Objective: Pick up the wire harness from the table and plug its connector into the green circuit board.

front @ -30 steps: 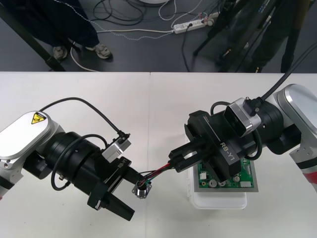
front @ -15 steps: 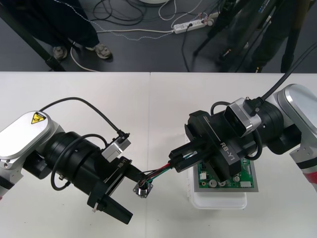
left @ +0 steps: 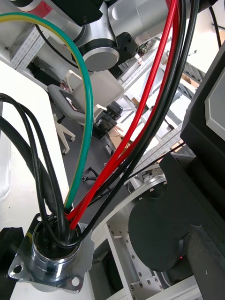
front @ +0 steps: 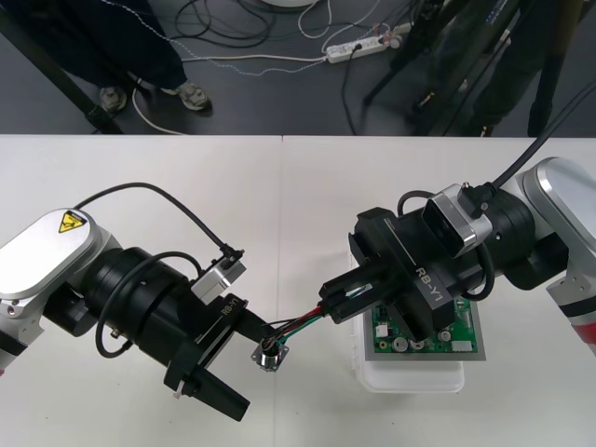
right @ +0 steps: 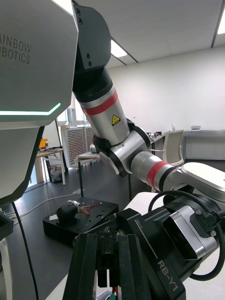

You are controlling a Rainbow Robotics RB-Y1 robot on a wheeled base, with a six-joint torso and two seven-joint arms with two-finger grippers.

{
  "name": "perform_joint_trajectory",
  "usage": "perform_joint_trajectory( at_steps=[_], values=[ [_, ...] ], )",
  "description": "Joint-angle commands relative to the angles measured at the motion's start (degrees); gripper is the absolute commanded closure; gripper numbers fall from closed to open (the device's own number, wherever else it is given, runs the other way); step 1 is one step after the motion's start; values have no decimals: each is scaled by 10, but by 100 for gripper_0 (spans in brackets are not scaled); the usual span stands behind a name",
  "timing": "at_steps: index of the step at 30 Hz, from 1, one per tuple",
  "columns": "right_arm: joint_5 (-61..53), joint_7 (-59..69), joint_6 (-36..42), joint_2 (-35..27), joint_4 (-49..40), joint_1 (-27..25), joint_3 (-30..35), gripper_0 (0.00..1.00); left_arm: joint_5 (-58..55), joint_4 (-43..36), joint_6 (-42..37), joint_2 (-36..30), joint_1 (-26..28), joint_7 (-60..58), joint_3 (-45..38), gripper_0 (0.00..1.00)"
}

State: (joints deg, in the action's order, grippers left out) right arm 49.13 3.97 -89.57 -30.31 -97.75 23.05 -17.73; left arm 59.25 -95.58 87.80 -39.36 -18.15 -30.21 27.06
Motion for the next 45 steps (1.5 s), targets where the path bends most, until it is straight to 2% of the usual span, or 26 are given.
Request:
perform_joint_trajectory(
  at_steps=[1,14,27,38,45],
  values=[
    [-12,-14,-4,-16,-5,6,7,100,-9,-6,7,-13,4,-27,7,0],
    [-11,-9,-4,-16,-6,6,8,100,-19,-6,-9,-17,4,-5,-23,0],
    [-12,-9,-4,-15,-6,6,9,100,-47,-11,-15,-37,4,18,-101,0],
    [-11,-1,-3,-15,-13,-9,26,100,-78,-62,-93,-73,2,34,-120,0],
    [-6,9,47,-19,-38,-27,38,100,-78,-107,-167,-91,-2,44,-120,0]
  ],
)
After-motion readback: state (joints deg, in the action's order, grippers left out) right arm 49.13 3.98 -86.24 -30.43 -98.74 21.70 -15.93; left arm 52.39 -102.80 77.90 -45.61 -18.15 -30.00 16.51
